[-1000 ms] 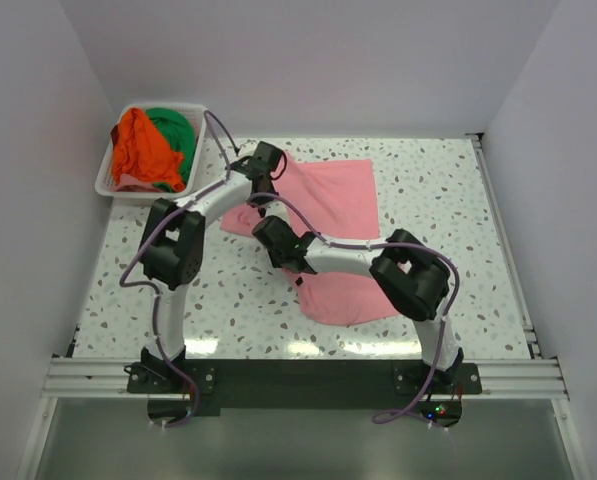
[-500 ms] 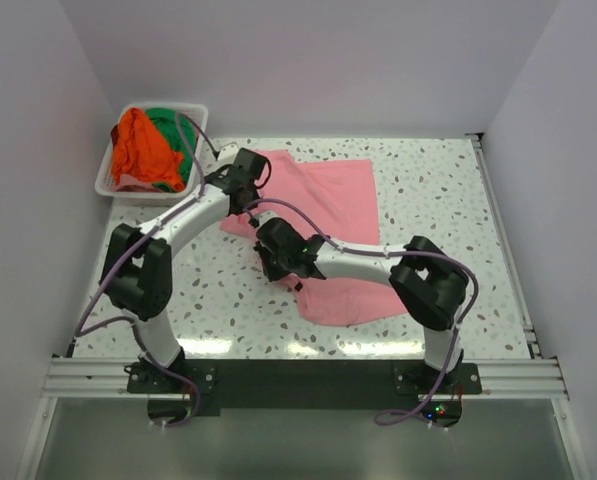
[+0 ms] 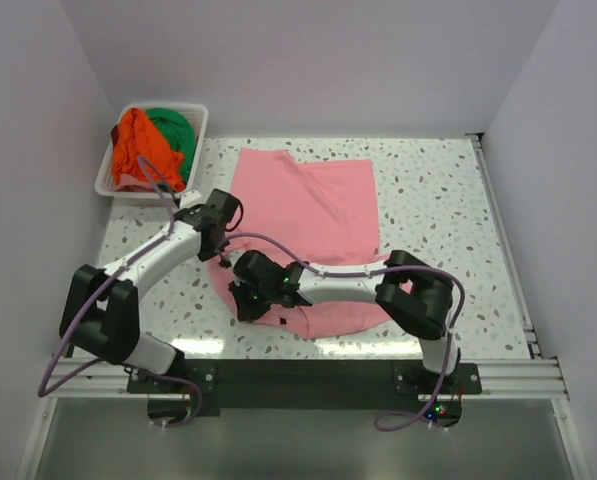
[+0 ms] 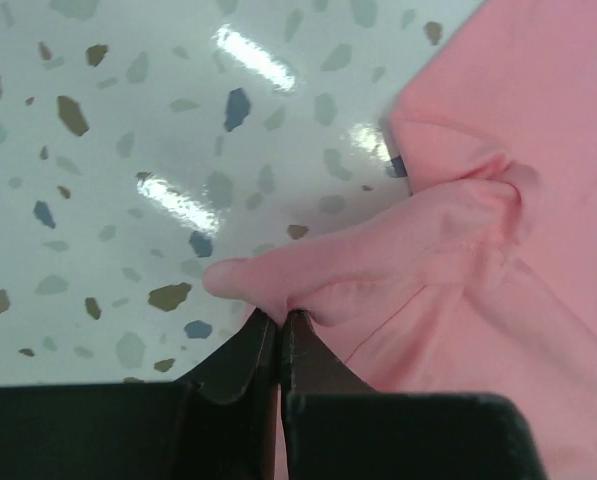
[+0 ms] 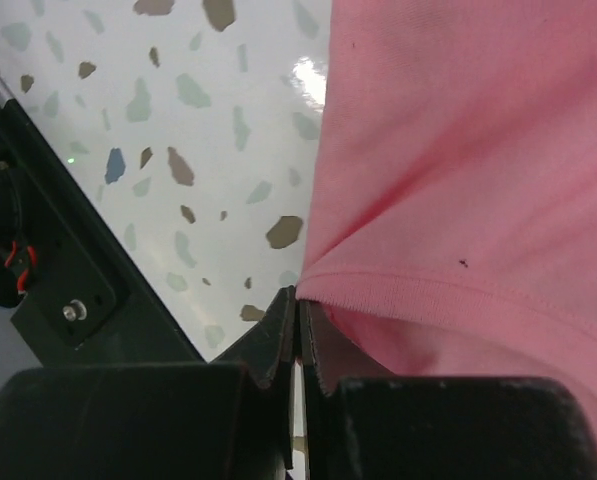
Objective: Fold and stack the t-shirts
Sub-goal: Flatten the tshirt out
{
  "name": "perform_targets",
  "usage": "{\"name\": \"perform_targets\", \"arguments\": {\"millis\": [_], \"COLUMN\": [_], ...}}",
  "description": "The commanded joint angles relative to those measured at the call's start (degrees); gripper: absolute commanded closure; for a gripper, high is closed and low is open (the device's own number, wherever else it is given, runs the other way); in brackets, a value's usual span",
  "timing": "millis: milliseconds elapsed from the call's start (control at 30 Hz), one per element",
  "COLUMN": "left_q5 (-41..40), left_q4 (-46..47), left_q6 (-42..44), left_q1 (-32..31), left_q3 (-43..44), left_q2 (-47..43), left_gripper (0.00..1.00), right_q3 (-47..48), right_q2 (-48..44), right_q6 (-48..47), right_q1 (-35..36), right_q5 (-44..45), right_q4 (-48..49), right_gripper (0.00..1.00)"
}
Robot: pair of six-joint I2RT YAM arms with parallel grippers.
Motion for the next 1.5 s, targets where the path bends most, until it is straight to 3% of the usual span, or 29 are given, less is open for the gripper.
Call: {"name": "perform_targets", "arguments": {"millis": [0,133,200,233,267,300,400,433,467,500,533,700,833,933,1133,1300,1467], "left_q5": [-3.4,-3.66,-3.93,-4.28,-4.37,-4.54,-5.07,-5.33,-5.6,-5.69,-5.43,4.03,11.09,11.54,17.69,15.34,8.91], "left_q4": [-4.91,-6.58,-7.81,-8.07,-8.34,-8.43,-8.95,-9.65,-10.18,-10.53,-10.88,-3.0,6.75,9.05,16.16,18.47,13.38], "left_q6": [-3.82,-4.78,-5.49,-5.84,-6.02,-6.11,-6.46,-6.54,-6.81,-6.9,-6.81,1.43,4.87,5.32,6.9,7.95,8.22], "left_q1": [0.87,3.24,4.03,4.91,5.35,5.7,6.85,7.02,7.11,7.11,7.11,7.03,3.53,-1.39,-3.35,-3.35,-2.56], "left_q3": [-4.02,-7.01,-7.98,-8.94,-9.3,-9.74,-10.36,-9.92,-9.66,-9.31,-8.78,-8.86,-8.61,-5.8,-3.59,-0.96,3.17], "left_q2": [-4.45,-5.33,-5.95,-6.3,-7.43,-8.14,-11.39,-12.18,-13.41,-13.86,-14.3,-15.8,-14.22,-9.83,0.81,7.31,13.38], "left_gripper": [1.0,1.0,0.91,0.82,0.6,0.51,0.3,0.24,0.1,0.05,0.03,0.0,0.0,0.0,0.0,0.0,0.0], "right_q3": [3.98,4.68,4.51,4.51,4.25,4.07,3.11,2.75,2.4,2.05,1.87,0.64,-3.39,-10.07,-20.27,-25.54,-29.84], "right_q2": [1.72,2.86,3.13,3.13,2.96,2.78,1.11,0.41,-0.2,-1.69,-2.4,-9.77,-14.52,-18.56,-25.34,-26.23,-26.84], "right_q6": [6.84,7.63,7.55,7.29,7.11,6.85,4.83,3.69,2.98,2.45,1.75,0.43,3.32,3.77,4.81,6.57,8.07], "right_q1": [-0.46,0.69,1.21,1.74,2.0,2.36,3.41,3.94,4.12,4.12,4.12,3.5,-3.23,-7.91,-13.45,-14.69,-15.04], "right_q5": [-1.99,-2.25,-2.51,-3.29,-4.0,-4.7,-8.39,-8.57,-8.49,-8.49,-8.23,2.03,5.32,7.23,12.26,11.38,11.81], "right_q4": [6.84,5.96,5.78,5.78,6.04,6.31,7.45,7.28,6.67,5.97,5.26,-2.03,-5.91,-5.64,-7.66,-7.49,-8.02], "right_gripper": [1.0,0.97,0.92,0.87,0.82,0.77,0.54,0.39,0.23,0.05,0.01,0.01,0.01,0.01,0.01,0.02,0.01]}}
